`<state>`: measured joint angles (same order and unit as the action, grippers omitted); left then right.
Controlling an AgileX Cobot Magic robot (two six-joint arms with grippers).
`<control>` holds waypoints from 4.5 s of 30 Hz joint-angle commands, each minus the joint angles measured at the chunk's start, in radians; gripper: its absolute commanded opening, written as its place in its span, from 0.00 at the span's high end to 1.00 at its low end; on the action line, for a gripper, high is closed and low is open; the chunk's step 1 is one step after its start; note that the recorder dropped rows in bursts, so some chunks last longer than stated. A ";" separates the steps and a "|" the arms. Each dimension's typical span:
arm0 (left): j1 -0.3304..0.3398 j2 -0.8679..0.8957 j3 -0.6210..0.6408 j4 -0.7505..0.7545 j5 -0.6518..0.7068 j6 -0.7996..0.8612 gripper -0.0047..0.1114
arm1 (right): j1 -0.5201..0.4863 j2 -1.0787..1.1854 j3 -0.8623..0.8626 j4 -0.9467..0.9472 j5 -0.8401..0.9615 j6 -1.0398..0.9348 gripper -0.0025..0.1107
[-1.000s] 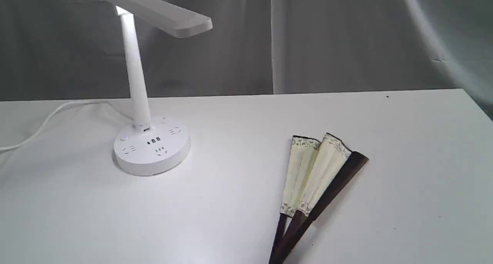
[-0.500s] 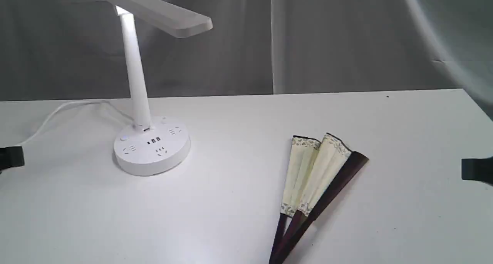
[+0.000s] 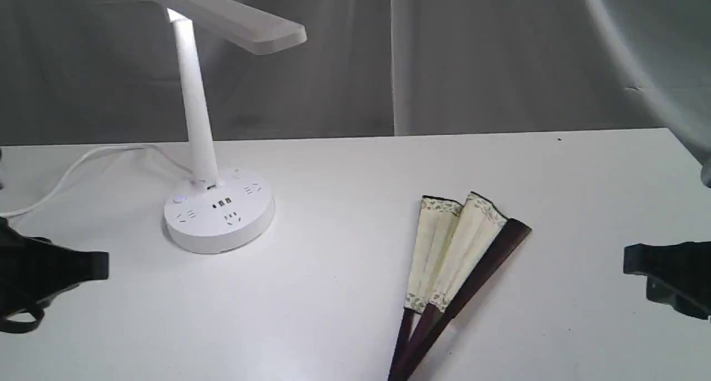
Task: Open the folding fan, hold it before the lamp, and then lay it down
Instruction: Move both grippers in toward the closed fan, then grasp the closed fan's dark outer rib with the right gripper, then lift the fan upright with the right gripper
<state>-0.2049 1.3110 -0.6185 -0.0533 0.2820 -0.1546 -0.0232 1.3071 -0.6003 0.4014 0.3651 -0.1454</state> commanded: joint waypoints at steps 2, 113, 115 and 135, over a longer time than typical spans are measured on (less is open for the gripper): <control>-0.077 0.047 -0.016 -0.012 0.005 0.006 0.79 | 0.005 0.027 -0.007 0.247 0.022 -0.233 0.70; -0.253 0.380 -0.294 -0.049 0.291 0.089 0.79 | 0.223 0.737 -0.264 1.343 0.195 -0.790 0.79; -0.253 0.380 -0.294 -0.049 0.291 0.089 0.79 | 0.223 0.737 -0.264 1.343 0.202 -0.792 0.86; -0.253 0.380 -0.294 -0.049 0.261 0.089 0.79 | 0.223 0.636 -0.264 1.195 0.279 -0.826 0.98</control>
<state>-0.4530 1.6940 -0.9055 -0.0975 0.5544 -0.0648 0.1970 1.9705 -0.8699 1.6198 0.6306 -0.9609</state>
